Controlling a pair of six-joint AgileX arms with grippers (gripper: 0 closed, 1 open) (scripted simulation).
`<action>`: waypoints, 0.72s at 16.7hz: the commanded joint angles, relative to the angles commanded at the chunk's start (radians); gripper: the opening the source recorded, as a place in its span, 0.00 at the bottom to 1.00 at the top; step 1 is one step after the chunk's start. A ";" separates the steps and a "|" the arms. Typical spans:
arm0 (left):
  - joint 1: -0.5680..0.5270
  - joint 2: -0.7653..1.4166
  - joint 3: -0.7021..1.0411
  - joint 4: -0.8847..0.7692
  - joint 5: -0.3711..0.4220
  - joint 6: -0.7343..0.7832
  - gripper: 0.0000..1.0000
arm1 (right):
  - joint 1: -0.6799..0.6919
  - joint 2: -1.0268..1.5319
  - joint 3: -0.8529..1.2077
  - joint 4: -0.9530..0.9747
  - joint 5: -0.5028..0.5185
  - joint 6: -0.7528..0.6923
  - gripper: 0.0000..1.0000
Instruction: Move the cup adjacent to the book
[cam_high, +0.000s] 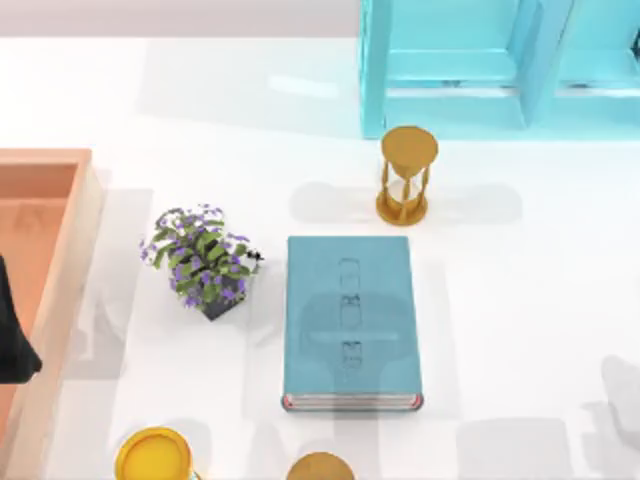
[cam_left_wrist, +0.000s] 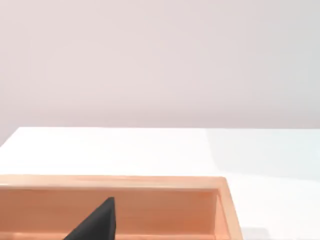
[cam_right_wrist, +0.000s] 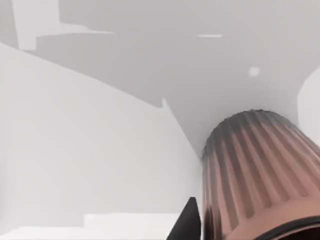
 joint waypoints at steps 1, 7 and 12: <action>0.000 0.000 0.000 0.000 0.000 0.000 1.00 | -0.002 -0.003 0.012 -0.014 0.001 0.000 0.00; 0.000 0.000 0.000 0.000 0.000 0.000 1.00 | -0.004 -0.062 0.146 -0.214 0.000 -0.005 0.00; 0.000 0.000 0.000 0.000 0.000 0.000 1.00 | -0.002 -0.066 0.157 -0.228 0.000 -0.003 0.00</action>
